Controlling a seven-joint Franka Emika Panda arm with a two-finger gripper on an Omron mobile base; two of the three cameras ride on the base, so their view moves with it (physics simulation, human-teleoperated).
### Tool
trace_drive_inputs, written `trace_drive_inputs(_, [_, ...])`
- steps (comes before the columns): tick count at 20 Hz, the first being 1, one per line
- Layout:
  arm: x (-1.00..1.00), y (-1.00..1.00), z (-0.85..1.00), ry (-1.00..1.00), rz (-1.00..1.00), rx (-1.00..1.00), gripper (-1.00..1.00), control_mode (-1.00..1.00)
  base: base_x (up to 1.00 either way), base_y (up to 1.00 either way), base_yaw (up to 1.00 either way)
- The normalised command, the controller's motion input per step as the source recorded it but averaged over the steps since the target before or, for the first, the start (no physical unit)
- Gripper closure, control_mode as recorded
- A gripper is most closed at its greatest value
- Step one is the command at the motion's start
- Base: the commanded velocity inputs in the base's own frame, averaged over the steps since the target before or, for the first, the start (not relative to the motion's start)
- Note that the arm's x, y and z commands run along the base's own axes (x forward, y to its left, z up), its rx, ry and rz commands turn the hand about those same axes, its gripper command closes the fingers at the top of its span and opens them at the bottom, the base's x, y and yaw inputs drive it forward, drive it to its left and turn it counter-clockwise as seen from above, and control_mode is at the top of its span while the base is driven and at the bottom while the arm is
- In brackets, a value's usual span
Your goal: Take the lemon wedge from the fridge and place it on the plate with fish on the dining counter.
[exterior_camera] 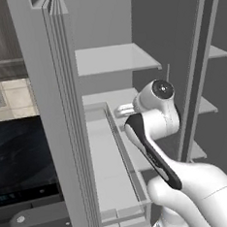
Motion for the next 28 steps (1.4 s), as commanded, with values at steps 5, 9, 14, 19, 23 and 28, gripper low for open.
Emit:
trace_drive_inputs(5, [0.31, 0.03, -0.03, 0.0, 0.0, 0.0, -1.0, -1.0, 0.0, 0.0, 0.0])
trace_drive_inputs(9, [0.48, 0.05, -0.01, 0.0, 0.0, 0.0, -1.0, -1.0, 0.0, 0.0, 0.0])
trace_drive_inputs(14, [0.44, 0.07, -0.02, 0.0, 0.0, 0.0, -1.0, -1.0, 0.0, 0.0, 0.0])
trace_drive_inputs(19, [0.47, 0.17, -0.02, 0.01, 0.0, 0.0, -1.0, -1.0, 0.0, 0.0, 0.0])
trace_drive_inputs(23, [0.28, 0.26, -0.26, 0.1, 0.0, 0.0, -1.0, -1.0, 0.0, 0.0, 0.0])
trace_drive_inputs(28, [0.34, 0.13, -0.19, 0.12, 0.0, 0.0, -1.0, -1.0, 0.0, 0.0, 0.0])
